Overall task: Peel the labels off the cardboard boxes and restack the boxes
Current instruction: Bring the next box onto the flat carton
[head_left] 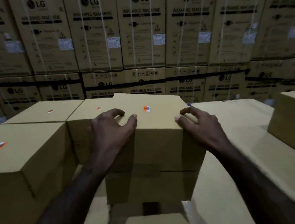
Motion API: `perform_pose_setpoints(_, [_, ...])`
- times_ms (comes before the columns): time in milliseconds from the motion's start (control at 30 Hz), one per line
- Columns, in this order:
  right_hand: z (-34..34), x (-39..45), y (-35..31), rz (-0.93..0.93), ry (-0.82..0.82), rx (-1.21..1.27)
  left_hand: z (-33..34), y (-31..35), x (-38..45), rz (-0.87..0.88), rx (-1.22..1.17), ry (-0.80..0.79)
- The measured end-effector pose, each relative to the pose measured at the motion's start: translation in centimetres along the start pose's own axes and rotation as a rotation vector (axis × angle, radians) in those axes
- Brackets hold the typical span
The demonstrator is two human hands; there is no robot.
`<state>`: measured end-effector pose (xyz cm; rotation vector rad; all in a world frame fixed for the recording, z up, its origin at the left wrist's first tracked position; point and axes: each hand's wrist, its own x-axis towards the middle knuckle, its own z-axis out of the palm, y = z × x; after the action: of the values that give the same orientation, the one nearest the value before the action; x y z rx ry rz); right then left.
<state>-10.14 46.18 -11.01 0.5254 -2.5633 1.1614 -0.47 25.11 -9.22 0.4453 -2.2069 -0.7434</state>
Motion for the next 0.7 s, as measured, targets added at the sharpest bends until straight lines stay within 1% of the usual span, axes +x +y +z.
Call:
perform_pose_setpoints(133, [-5.4, 0.8, 4.9, 0.003, 0.032, -0.054, 4.9, 4.9, -1.8, 0.040, -0.053, -0.023])
perform_pose_setpoints(267, [-10.7, 1.2, 11.0, 0.033, 0.030, -0.077, 10.4, 10.3, -4.3, 0.053, -0.082, -0.039])
perform_pose_setpoints(400, [-15.4, 1.4, 16.9, 0.053, 0.003, -0.109, 15.4, 15.3, -6.9, 0.019, -0.077, -0.082])
perform_pose_setpoints(533, [-18.2, 0.9, 21.6, 0.070, -0.036, -0.111, 19.3, 18.2, -9.7, -0.026, -0.053, -0.124])
perform_pose_setpoints(700, [-19.5, -0.2, 25.0, 0.092, -0.080, -0.105, 21.8, 19.7, -12.2, -0.064, -0.035, -0.163])
